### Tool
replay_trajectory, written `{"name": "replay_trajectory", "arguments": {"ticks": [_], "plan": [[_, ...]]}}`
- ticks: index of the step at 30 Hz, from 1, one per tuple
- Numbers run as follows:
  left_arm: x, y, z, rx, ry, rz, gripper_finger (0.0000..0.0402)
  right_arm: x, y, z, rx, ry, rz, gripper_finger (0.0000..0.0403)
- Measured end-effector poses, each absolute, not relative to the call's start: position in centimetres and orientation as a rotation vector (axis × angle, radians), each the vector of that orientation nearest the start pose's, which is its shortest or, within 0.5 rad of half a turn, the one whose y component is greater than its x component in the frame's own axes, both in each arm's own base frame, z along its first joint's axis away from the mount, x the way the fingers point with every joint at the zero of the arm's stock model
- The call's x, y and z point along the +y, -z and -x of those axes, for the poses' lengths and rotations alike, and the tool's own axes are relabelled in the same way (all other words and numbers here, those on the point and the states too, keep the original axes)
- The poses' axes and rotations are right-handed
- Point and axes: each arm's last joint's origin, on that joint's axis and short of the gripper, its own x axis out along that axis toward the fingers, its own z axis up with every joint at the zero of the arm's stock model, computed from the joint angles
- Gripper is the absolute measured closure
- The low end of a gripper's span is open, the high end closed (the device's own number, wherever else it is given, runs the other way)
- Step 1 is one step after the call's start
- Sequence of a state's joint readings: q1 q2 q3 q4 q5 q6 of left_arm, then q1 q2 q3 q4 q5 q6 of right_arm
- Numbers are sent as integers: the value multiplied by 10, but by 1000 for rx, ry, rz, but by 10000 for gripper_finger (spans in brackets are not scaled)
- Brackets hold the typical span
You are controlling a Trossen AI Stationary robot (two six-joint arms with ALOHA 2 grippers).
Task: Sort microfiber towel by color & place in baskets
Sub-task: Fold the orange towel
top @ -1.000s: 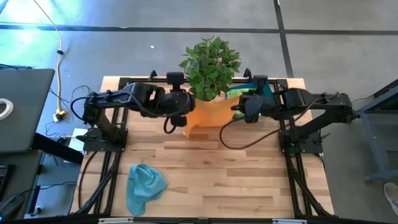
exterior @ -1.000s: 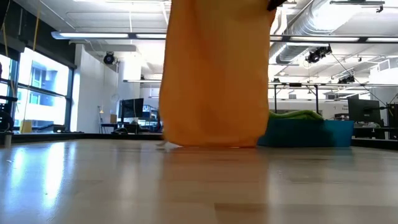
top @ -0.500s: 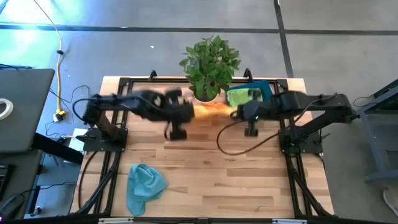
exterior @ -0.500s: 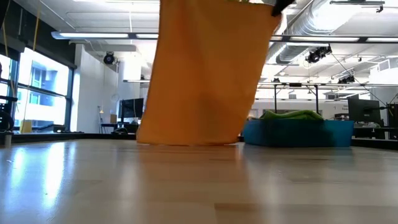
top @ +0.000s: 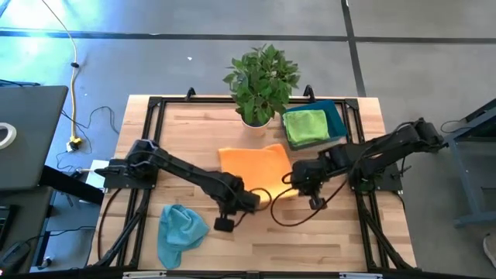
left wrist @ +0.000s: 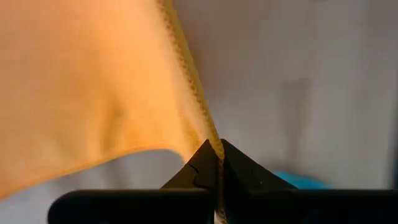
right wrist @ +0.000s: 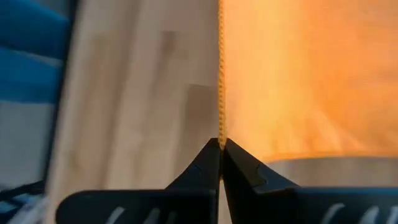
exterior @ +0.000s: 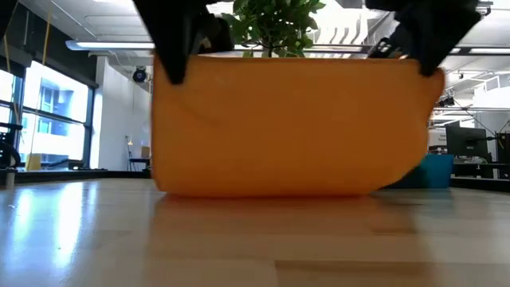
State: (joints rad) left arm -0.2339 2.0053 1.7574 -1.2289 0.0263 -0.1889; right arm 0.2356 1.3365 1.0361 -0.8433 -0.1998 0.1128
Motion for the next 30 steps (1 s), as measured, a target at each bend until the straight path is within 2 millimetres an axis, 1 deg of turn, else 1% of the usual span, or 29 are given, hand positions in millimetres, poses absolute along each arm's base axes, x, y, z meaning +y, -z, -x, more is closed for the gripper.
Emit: {"name": "replay_trajectory", "arguments": {"ticks": [2, 6, 11, 13, 15, 17, 20, 22, 24, 26, 30], "plan": [[-98, -239, -387, 1478, 165, 77, 401, 70, -256, -242, 1164, -385, -121, 403], [-105, -242, -395, 1403, 312, 190, 401, 79, -257, -240, 1159, -516, -177, 403], [-105, -242, -394, 1400, 368, 192, 401, 83, -258, -239, 1161, -598, -208, 403], [-105, -242, -395, 1400, 363, 186, 401, 83, -258, -239, 1161, -592, -201, 403], [-103, -242, -395, 1404, 339, 186, 401, 81, -257, -240, 1158, -550, -177, 403], [-102, -243, -393, 1412, 314, 172, 401, 78, -256, -241, 1152, -483, -129, 403], [-95, -248, -391, 1413, 231, 110, 401, 71, -259, -241, 1158, -365, -41, 403], [-86, -257, -387, 1438, 170, 61, 401, 66, -267, -242, 1159, -288, 21, 403], [-77, -272, -387, 1432, 104, 27, 401, 61, -276, -241, 1170, -206, 73, 403], [-68, -288, -384, 1445, 36, -8, 401, 56, -290, -242, 1155, -131, 113, 403], [-54, -321, -380, 1407, -80, -74, 401, 48, -324, -239, 1130, 8, 210, 403]]}}
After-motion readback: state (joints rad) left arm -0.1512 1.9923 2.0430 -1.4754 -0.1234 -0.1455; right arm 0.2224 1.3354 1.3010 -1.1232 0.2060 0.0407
